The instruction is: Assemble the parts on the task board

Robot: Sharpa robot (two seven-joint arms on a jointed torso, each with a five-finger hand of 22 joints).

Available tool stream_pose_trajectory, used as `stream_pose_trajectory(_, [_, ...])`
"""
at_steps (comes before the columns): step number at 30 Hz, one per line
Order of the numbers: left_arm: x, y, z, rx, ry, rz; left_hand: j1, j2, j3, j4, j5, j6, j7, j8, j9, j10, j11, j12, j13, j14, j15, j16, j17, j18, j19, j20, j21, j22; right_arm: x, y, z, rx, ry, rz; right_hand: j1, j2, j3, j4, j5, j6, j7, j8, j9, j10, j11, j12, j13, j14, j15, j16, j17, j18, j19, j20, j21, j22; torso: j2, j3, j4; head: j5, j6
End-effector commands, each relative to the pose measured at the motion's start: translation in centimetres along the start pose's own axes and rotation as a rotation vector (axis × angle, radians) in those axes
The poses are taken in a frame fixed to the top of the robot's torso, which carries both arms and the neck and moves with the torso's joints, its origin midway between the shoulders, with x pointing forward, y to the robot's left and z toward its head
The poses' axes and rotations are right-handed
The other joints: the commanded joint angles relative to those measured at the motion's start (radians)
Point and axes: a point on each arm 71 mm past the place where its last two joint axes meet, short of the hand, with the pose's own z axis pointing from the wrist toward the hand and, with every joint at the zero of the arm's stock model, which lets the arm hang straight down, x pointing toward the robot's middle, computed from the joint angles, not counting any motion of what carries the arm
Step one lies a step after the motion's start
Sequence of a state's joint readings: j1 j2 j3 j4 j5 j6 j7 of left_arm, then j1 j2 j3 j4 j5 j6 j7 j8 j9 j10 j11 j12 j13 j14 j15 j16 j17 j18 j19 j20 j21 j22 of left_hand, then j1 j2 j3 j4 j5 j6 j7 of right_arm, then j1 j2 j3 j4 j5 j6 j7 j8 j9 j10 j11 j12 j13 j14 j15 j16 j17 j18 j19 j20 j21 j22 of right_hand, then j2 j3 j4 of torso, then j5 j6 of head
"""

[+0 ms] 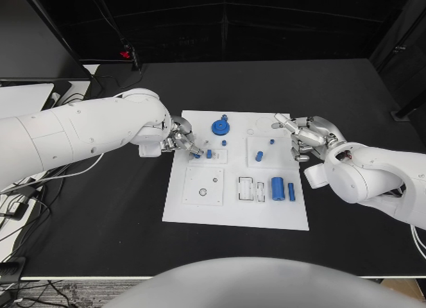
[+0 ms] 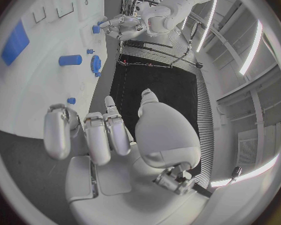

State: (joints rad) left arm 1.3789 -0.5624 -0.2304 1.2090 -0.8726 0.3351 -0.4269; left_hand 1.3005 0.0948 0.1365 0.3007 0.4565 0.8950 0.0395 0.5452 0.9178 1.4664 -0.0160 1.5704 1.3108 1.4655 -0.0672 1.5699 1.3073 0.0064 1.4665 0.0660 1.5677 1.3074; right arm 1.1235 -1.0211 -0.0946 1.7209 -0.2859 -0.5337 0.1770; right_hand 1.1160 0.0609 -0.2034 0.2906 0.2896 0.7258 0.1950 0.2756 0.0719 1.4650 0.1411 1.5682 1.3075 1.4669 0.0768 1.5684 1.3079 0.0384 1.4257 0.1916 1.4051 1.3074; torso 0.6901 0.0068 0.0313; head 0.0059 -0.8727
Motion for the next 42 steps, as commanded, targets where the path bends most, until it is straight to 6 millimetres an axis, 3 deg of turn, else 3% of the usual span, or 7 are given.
stream_pose_trajectory(1, [0.2,0.49,0.21,-0.004,-0.03,0.003,0.03,-0.008,0.028,-0.017,0.009,-0.001,-0.006,-0.002,0.002,0.104,-0.008,0.0,0.26,0.105,-0.008,0.001,0.264,-0.006,0.104,-0.007,0.003,0.263,0.05,0.1,0.01,-0.005,-0.001,0.0,0.001,0.009,-0.006,0.0,0.004,-0.007,0.023,0.004,-0.001,0.106,0.003,0.003,0.263,0.104,0.006,0.002,0.263,0.014,-0.01,0.0,-0.003,0.193,0.0,-0.0004,-0.0004,0.0,0.0])
stream_pose_trajectory(21, [0.27,1.14,-0.05,-0.021,-0.024,0.0,0.067,-0.017,0.056,-0.016,0.03,0.004,-0.005,-0.003,0.003,0.104,-0.007,0.0,0.26,0.105,-0.008,0.001,0.264,-0.006,0.104,-0.007,0.003,0.263,0.03,0.09,0.05,-0.004,-0.002,0.0,0.001,0.009,-0.006,0.0,0.004,-0.007,0.023,0.004,-0.001,0.106,0.003,0.003,0.263,0.104,0.006,0.002,0.263,0.014,-0.01,0.0,-0.003,0.193,0.0,-0.0001,-0.0001,0.0,0.0])
stream_pose_trajectory(42, [0.72,1.07,0.03,-0.035,0.042,0.02,0.047,-0.018,0.053,-0.006,0.03,0.006,0.0,-0.005,0.001,0.104,-0.003,0.0,0.26,0.105,-0.006,0.001,0.264,-0.006,0.104,-0.007,0.003,0.263,-0.02,0.07,0.03,-0.003,-0.004,0.0,0.001,0.009,-0.006,0.0,0.004,-0.007,0.023,0.004,-0.001,0.106,0.003,0.003,0.263,0.104,0.006,0.002,0.263,0.014,-0.01,0.0,-0.003,0.193,0.0,0.0001,0.0003,-0.001,0.0])
